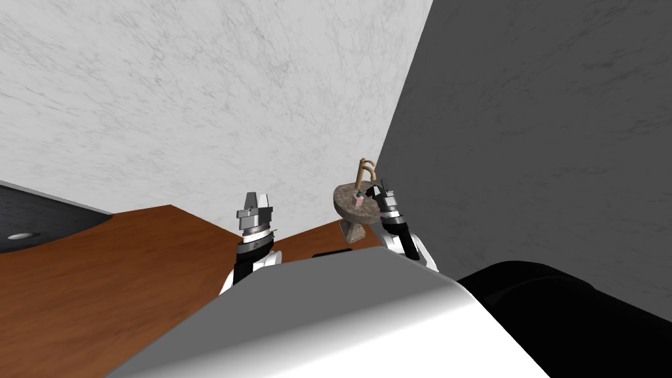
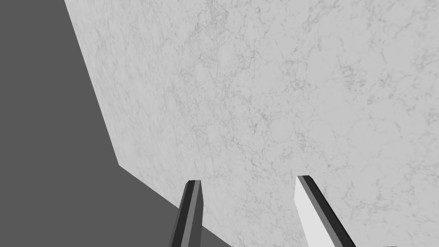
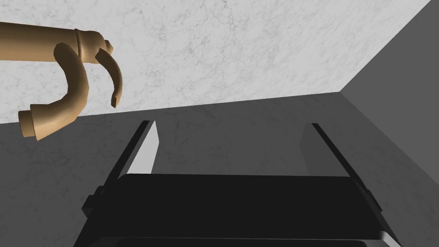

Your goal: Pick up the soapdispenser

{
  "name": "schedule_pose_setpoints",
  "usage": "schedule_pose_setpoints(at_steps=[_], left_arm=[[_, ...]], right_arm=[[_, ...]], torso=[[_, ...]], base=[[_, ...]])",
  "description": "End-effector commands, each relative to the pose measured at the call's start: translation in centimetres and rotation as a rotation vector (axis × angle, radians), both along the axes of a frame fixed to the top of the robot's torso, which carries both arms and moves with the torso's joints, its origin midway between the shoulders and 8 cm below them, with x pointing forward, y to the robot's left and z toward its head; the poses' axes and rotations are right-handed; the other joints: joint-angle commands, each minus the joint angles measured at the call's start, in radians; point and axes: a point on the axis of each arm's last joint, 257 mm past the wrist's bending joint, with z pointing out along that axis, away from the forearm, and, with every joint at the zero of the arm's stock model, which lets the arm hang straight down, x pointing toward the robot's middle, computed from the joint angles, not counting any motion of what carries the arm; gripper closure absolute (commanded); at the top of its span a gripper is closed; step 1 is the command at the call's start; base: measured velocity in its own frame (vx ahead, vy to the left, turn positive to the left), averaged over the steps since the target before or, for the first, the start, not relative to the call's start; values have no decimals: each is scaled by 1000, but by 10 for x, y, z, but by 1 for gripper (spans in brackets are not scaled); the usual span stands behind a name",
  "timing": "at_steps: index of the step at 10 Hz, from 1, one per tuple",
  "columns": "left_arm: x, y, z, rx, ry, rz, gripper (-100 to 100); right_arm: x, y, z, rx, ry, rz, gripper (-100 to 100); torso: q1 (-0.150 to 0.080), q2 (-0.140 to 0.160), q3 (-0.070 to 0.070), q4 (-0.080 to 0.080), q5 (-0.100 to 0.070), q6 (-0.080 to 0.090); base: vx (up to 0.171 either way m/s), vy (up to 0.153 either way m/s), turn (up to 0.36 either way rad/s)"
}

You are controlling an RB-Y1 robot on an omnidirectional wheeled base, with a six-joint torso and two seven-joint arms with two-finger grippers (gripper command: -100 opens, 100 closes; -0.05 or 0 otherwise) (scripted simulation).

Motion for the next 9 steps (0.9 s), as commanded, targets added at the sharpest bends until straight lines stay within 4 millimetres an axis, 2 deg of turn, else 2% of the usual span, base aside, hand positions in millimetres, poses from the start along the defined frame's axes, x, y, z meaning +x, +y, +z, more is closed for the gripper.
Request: schedule_pose_setpoints(at_steps=[1,2,3,5,6,8,9], left_arm=[[0,0,0,0,0,0,0],[0,0,0,0,0,0,0],[0,0,0,0,0,0,0],[0,0,0,0,0,0,0],[0,0,0,0,0,0,0],[0,0,0,0,0,0,0],[0,0,0,0,0,0,0]], right_arm=[[-1,-2,-12,-89,36,-9,-100],[-2,-5,-20,-151,60,-17,-100],[-2,-4,-20,-163,62,-10,-100],[-5,-10,-38,-297,113,-25,-100],[-5,-9,-38,-310,115,-17,-100],[-10,-17,-56,-450,166,-27,-100],[-10,-15,-56,-470,168,-18,-100]], torso=[[0,0,0,0,0,0],[0,0,0,0,0,0],[1,-1,-1,0,0,0],[1,0,0,0,0,0],[1,-1,-1,0,0,0],[1,-1,0,0,0,0],[2,-2,-1,0,0,0]], base=[[30,26,11],[47,40,10],[36,32,1],[33,32,12],[31,27,2],[42,38,17],[46,38,0]])
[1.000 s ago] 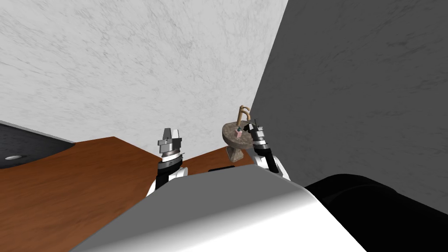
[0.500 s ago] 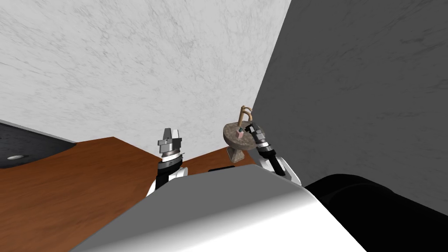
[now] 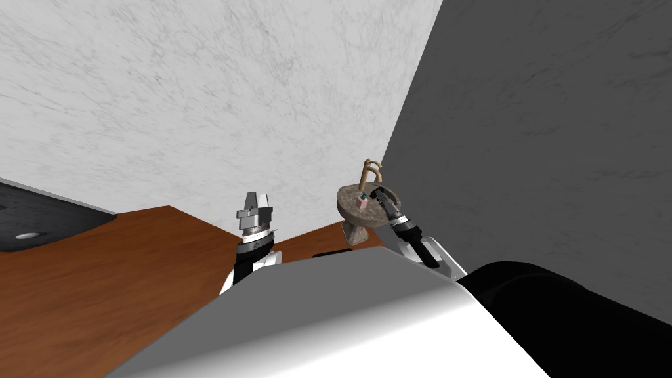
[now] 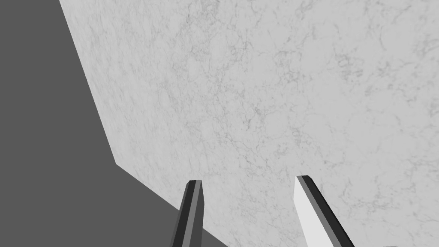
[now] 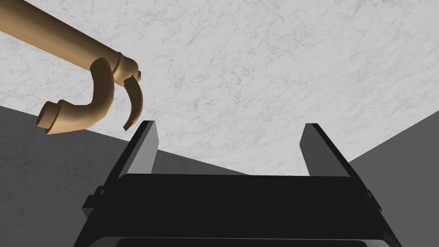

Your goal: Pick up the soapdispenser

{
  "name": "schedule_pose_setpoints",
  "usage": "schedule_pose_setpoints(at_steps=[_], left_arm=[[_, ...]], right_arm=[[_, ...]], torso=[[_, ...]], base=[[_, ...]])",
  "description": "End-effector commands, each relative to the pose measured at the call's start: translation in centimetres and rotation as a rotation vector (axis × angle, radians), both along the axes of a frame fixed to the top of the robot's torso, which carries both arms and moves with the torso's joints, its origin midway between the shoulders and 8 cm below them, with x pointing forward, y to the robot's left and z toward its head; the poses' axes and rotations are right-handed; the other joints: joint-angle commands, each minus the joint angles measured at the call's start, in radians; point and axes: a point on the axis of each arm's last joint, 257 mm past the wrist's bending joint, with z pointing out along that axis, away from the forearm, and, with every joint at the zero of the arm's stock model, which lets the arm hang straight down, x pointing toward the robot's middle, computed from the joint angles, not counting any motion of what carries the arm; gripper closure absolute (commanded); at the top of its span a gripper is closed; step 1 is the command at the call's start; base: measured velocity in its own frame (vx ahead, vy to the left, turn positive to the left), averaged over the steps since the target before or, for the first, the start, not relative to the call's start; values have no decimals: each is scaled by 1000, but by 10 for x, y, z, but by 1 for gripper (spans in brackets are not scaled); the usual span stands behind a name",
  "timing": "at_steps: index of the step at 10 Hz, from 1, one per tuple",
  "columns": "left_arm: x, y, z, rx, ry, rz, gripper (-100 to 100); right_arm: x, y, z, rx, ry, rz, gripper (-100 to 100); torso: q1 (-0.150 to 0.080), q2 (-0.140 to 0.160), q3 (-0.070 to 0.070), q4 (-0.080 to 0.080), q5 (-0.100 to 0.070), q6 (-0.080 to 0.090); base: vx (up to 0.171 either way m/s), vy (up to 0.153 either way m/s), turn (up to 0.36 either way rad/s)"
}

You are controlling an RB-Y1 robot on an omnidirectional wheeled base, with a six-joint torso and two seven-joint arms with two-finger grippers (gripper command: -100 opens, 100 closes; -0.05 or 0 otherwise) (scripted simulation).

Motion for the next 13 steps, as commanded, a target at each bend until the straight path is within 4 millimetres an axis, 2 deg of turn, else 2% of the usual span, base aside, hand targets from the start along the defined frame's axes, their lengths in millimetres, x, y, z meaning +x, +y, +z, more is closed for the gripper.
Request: schedule_pose_setpoints(at_steps=[1,2,5,6,7,8,11,12,13], left_arm=[[0,0,0,0,0,0,0],[0,0,0,0,0,0,0],[0,0,0,0,0,0,0],[0,0,0,0,0,0,0],[0,0,0,0,0,0,0],[0,0,0,0,0,0,0],[0,0,0,0,0,0,0],[0,0,0,0,0,0,0],[0,0,0,0,0,0,0]], right_arm=[[-4,-6,-10,-95,32,0,-100],[-3,-5,-10,-105,35,8,-100],[-10,-14,-30,-275,93,18,-100],[-10,-13,-30,-281,94,23,-100],[-13,-19,-41,-364,124,29,-100],[-13,-18,-41,-372,125,34,-100],[-21,-32,-62,-546,187,57,-100],[-21,-30,-62,-556,188,66,-100],[-25,-39,-73,-638,219,75,-100]], torso=[[0,0,0,0,0,0],[0,0,0,0,0,0],[-1,1,1,0,0,0],[0,1,1,0,0,0],[0,1,1,0,0,0],[-1,1,0,0,0,0],[0,1,0,0,0,0],[0,1,0,0,0,0],[0,1,1,0,0,0]], base=[[41,39,14],[29,27,4],[29,28,11],[35,29,0],[35,25,12],[31,23,4],[38,35,9],[26,28,3],[32,34,13]])
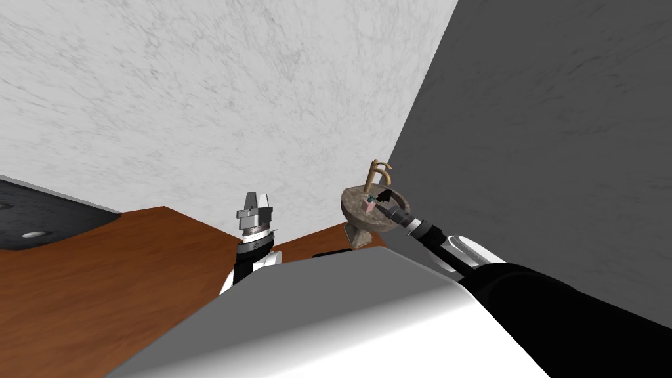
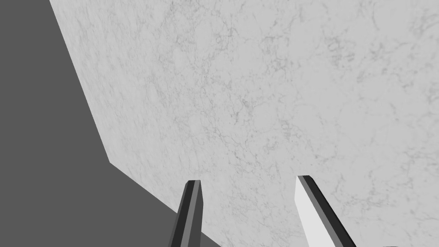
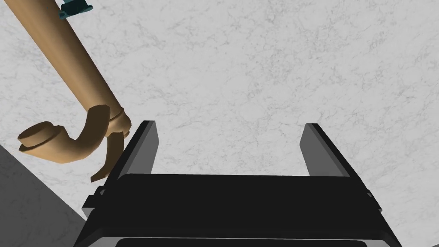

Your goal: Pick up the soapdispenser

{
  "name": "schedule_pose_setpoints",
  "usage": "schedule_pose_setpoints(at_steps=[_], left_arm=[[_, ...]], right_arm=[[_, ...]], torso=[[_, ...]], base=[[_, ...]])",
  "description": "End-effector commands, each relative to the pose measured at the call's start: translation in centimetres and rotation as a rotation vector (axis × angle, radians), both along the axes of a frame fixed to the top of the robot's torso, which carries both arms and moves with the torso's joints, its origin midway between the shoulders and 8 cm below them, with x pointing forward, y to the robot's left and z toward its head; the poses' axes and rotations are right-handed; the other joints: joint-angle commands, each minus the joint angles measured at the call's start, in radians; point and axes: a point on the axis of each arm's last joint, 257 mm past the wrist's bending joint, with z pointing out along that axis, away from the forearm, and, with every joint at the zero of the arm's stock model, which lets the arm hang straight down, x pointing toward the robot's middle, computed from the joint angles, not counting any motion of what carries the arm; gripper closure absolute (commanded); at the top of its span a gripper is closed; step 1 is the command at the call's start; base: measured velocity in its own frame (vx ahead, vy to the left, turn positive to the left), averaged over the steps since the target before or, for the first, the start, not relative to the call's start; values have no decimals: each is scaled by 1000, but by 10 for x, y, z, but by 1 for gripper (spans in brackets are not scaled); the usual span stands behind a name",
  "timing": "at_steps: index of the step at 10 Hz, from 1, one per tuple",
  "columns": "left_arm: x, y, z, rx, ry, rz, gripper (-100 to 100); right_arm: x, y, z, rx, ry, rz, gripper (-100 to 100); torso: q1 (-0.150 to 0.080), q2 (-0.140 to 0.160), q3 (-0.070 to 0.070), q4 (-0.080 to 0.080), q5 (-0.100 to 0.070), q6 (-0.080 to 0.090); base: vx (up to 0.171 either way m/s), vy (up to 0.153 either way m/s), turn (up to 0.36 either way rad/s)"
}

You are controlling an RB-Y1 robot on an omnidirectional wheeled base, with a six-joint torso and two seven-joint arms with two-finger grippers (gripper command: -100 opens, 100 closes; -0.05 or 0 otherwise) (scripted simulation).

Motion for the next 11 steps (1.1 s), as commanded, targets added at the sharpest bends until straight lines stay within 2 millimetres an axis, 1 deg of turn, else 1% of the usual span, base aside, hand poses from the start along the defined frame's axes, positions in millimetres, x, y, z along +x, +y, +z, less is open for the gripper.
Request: schedule_pose_setpoints(at_steps=[1,2,3,4,5,6,7,8,9,10,11], left_arm=[[0,0,0,0,0,0,0],[0,0,0,0,0,0,0],[0,0,0,0,0,0,0],[0,0,0,0,0,0,0],[0,0,0,0,0,0,0],[0,0,0,0,0,0,0],[0,0,0,0,0,0,0],[0,0,0,0,0,0,0],[0,0,0,0,0,0,0],[0,0,0,0,0,0,0],[0,0,0,0,0,0,0]], right_arm=[[-1,-3,-6,-52,19,17,-100],[-6,-13,-17,-132,51,26,-100],[-5,-12,-17,-144,54,37,-100],[-10,-23,-27,-222,86,46,-100],[-9,-21,-27,-237,90,59,-100],[-14,-33,-37,-317,123,70,-100],[-13,-32,-37,-328,126,83,-100],[-18,-44,-46,-406,159,96,-100],[-17,-43,-46,-419,162,108,-100],[-21,-57,-55,-500,196,124,-100],[-21,-56,-55,-509,198,135,-100]], torso=[[0,0,0,0,0,0],[0,0,0,0,0,0],[0,-1,0,0,0,0],[0,-1,0,0,0,0],[0,0,0,0,0,0],[0,0,0,0,0,0],[0,0,0,0,0,0],[0,0,0,0,0,0],[0,-1,0,0,0,0],[0,0,0,0,0,0],[0,0,0,0,0,0]], base=[[31,28,2],[44,33,16],[36,29,1],[32,35,12],[28,30,4],[34,31,9],[31,28,3],[38,34,7],[27,31,4],[30,30,7],[26,25,1]])
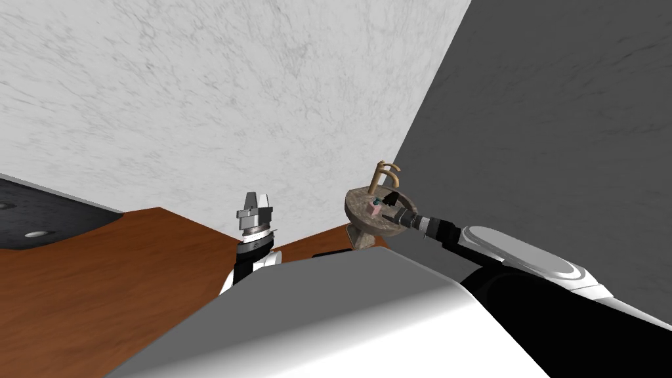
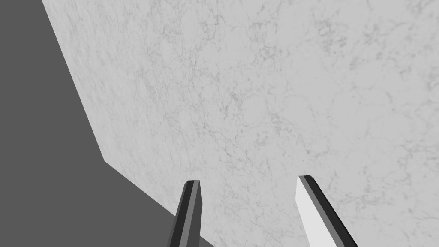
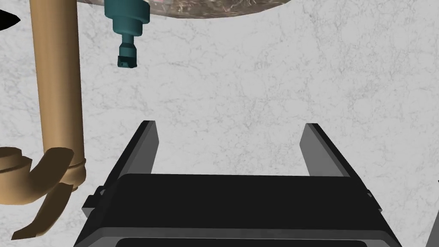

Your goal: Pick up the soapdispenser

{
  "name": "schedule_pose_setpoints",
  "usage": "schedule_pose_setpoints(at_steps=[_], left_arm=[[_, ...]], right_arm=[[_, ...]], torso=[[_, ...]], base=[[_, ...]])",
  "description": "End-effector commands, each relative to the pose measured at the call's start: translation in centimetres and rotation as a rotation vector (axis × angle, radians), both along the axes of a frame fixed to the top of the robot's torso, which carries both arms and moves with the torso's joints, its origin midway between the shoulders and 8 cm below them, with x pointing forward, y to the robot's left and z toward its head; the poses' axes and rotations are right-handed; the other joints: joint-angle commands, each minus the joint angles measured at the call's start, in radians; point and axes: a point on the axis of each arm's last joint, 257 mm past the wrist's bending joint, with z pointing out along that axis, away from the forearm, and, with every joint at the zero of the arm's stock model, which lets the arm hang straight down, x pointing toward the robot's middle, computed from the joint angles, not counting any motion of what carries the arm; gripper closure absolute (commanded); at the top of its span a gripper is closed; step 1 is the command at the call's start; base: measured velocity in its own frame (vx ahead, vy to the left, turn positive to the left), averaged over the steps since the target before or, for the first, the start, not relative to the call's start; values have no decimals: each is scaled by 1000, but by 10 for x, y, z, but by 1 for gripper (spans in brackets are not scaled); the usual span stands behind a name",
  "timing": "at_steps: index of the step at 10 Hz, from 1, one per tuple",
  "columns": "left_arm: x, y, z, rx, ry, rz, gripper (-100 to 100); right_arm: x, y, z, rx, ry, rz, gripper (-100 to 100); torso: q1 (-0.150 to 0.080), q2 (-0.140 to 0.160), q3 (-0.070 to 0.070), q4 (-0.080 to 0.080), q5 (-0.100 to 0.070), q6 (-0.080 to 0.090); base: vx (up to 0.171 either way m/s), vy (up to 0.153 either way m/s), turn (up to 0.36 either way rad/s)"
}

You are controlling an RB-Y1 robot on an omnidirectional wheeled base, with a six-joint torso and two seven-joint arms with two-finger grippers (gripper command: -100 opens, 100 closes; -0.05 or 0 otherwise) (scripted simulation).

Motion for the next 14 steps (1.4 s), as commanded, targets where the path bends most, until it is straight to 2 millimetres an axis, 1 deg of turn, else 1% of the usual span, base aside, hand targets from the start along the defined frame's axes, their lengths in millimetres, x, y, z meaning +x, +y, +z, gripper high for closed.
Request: schedule_pose_setpoints(at_steps=[1,2,3,4,5,6,7,8,9,10,11,12,13,14], left_arm=[[0,0,0,0,0,0,0],[0,0,0,0,0,0,0],[0,0,0,0,0,0,0],[0,0,0,0,0,0,0],[0,0,0,0,0,0,0],[0,0,0,0,0,0,0],[0,0,0,0,0,0,0],[0,0,0,0,0,0,0],[0,0,0,0,0,0,0],[0,0,0,0,0,0,0],[0,0,0,0,0,0,0],[0,0,0,0,0,0,0],[0,0,0,0,0,0,0],[0,0,0,0,0,0,0]], right_arm=[[-5,-16,-9,-93,38,22,-100],[-3,-15,-9,-105,43,36,-100],[-8,-30,-16,-178,73,48,-100],[-6,-28,-15,-192,78,64,-100],[-10,-44,-21,-263,107,77,-100],[-8,-42,-21,-277,112,94,-100],[-11,-57,-25,-350,141,111,-100],[-9,-55,-25,-360,144,125,-100],[-11,-70,-28,-433,173,146,-100],[-9,-69,-27,-440,175,157,-100],[-11,-83,-30,-509,201,178,-100],[-9,-81,-29,-517,203,190,-100],[-9,-94,-31,-582,228,211,-100],[-8,-93,-30,-590,229,223,-100]], torso=[[0,0,0,0,0,0],[0,0,0,0,0,0],[0,0,0,0,0,0],[0,0,0,0,0,0],[0,0,0,0,0,0],[0,0,0,0,0,0],[0,0,0,0,0,0],[0,0,0,0,0,0],[0,0,0,0,0,0],[0,0,0,0,0,0],[0,0,0,0,0,0],[0,0,0,0,0,0],[0,0,0,0,0,0],[1,-1,0,0,0,0]], base=[[34,35,7],[26,30,0],[31,33,9],[23,26,-1],[21,33,7],[24,29,3],[30,33,6],[24,26,2],[24,26,6],[23,22,2],[31,24,5],[27,24,2],[32,38,4],[23,31,3]])
